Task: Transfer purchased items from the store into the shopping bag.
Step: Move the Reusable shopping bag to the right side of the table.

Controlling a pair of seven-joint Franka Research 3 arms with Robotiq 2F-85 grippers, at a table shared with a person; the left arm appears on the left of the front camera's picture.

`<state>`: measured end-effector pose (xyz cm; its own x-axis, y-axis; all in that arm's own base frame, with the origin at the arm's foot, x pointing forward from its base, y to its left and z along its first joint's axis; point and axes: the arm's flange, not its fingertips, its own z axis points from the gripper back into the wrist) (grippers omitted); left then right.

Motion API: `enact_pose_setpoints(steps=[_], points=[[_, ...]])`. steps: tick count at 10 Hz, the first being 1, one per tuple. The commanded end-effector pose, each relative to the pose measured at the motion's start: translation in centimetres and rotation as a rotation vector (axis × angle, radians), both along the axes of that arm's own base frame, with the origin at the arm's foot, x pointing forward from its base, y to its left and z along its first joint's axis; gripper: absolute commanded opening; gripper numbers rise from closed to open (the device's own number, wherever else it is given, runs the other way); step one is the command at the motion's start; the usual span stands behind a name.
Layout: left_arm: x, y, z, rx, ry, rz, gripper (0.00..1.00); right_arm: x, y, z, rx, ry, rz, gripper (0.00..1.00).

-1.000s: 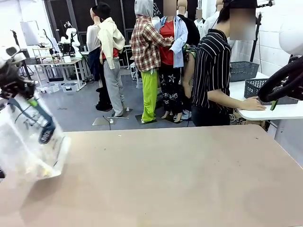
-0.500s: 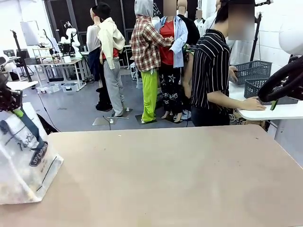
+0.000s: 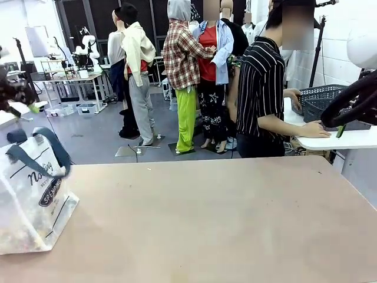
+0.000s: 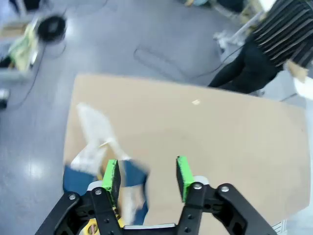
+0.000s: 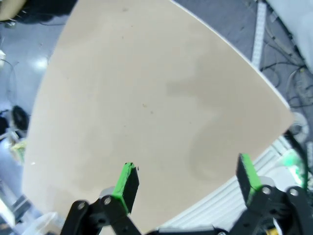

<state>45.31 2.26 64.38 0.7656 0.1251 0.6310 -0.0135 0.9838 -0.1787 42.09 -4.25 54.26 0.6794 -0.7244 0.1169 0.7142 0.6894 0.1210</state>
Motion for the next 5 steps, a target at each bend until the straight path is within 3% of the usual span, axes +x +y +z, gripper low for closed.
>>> enact_pose_setpoints(steps=[1, 2, 3, 4, 5], points=[[-1.6, -7.3, 0.2, 0.007, -0.141, -0.177, 1.0, -0.2, -0.2, 0.0, -0.018, 0.012, 0.007, 1.0], [-1.1, -11.0, 0.2, 0.027, -0.138, -0.272, 1.0, -0.2, -0.2, 0.0, -0.018, 0.012, 0.007, 1.0], [0.6, -15.0, -1.2, -0.006, -0.088, -0.416, 1.0, -0.2, -0.2, 0.0, -0.018, 0.012, 0.007, 1.0], [2.2, -17.9, -2.8, -0.066, -0.031, -0.488, 1.0, -0.2, -0.2, 0.0, -0.018, 0.012, 0.007, 1.0], [4.0, -20.8, -5.1, -0.116, 0.04, -0.483, 1.0, -0.2, -0.2, 0.0, -0.018, 0.012, 0.007, 1.0]])
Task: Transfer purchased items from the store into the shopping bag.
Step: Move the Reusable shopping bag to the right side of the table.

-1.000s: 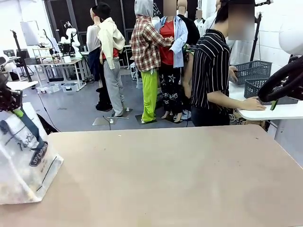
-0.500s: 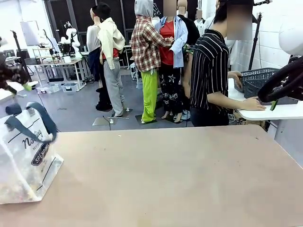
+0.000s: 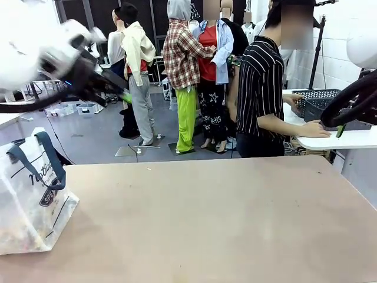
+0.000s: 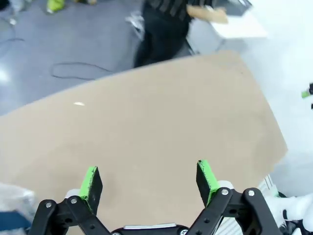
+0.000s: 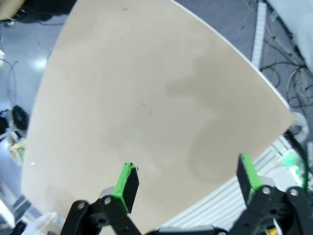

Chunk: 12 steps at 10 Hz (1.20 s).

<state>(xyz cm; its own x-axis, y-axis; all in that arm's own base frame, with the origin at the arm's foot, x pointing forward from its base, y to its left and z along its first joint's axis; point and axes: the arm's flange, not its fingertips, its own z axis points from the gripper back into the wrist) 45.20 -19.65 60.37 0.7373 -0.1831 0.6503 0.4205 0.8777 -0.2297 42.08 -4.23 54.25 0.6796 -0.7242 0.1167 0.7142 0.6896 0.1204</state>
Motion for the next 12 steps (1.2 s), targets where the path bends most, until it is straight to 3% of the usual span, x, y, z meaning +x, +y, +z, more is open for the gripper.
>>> enact_pose_setpoints(steps=[1, 3, 4, 8, 12], points=[[5.4, -1.1, -3.7, 0.001, 0.126, -0.053, 1.0, -0.1, -0.2, 0.0, -0.018, 0.012, 0.007, 1.0], [7.9, -3.4, -8.5, 0.049, 0.214, -0.032, 1.0, -0.1, -0.2, 0.0, -0.018, 0.012, 0.007, 1.0], [8.4, -3.8, -9.7, 0.045, 0.257, -0.087, 1.0, -0.1, -0.2, 0.0, -0.018, 0.012, 0.007, 1.0], [8.9, -4.0, -12.1, 0.04, 0.282, -0.058, 1.0, -0.1, -0.2, 0.0, -0.018, 0.012, 0.007, 1.0], [8.9, -4.0, -12.1, 0.04, 0.282, -0.058, 1.0, -0.1, -0.2, 0.0, -0.018, 0.012, 0.007, 1.0]])
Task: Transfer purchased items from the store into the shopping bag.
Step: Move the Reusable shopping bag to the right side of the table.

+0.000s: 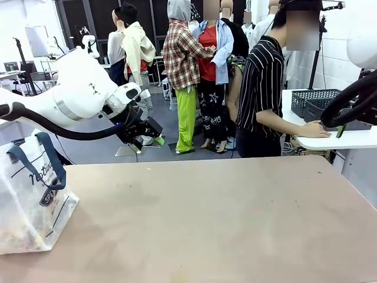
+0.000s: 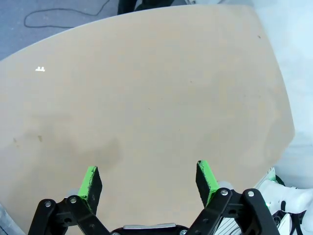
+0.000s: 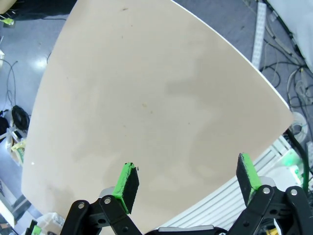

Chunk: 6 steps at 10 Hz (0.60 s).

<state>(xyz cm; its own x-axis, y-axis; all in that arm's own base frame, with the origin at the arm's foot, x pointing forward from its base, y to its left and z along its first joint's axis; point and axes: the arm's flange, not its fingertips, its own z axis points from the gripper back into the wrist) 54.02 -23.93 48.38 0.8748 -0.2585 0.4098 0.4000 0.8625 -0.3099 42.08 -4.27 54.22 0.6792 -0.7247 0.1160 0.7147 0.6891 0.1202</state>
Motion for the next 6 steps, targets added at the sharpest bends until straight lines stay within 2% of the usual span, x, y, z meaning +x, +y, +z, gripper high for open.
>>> enact_pose_setpoints(steps=[1, 6], points=[[0.07, 0.27, -0.07, -0.002, -0.002, 0.007, 1.0, -0.14, -0.16, -0.01, -0.018, 0.011, 0.007, 1.0], [0.07, 0.27, -0.07, -0.002, -0.002, 0.007, 1.0, -0.14, -0.16, -0.01, -0.018, 0.011, 0.007, 1.0]])
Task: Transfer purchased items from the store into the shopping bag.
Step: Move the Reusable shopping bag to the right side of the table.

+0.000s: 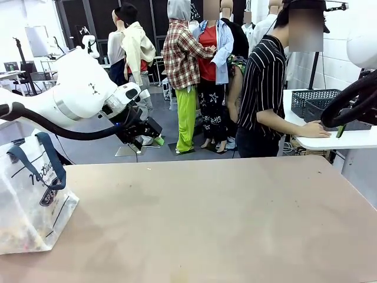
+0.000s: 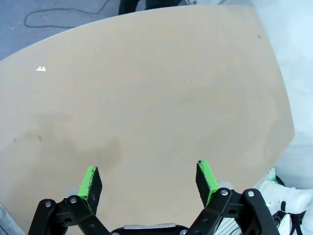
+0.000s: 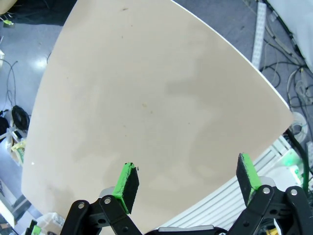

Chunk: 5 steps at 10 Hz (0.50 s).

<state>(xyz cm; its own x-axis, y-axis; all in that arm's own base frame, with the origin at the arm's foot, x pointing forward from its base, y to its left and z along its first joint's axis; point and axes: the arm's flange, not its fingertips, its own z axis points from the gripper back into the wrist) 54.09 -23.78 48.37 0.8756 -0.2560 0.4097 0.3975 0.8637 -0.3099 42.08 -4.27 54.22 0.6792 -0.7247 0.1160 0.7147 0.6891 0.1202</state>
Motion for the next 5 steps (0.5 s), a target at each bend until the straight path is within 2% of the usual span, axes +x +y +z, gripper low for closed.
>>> enact_pose_setpoints(steps=[1, 5], points=[[0.0, 0.12, -0.06, -0.002, -0.002, 0.005, 1.0, -0.14, -0.16, -0.01, -0.018, 0.011, 0.007, 1.0], [0.0, 0.12, -0.06, -0.002, -0.002, 0.005, 1.0, -0.14, -0.16, -0.01, -0.018, 0.011, 0.007, 1.0]])
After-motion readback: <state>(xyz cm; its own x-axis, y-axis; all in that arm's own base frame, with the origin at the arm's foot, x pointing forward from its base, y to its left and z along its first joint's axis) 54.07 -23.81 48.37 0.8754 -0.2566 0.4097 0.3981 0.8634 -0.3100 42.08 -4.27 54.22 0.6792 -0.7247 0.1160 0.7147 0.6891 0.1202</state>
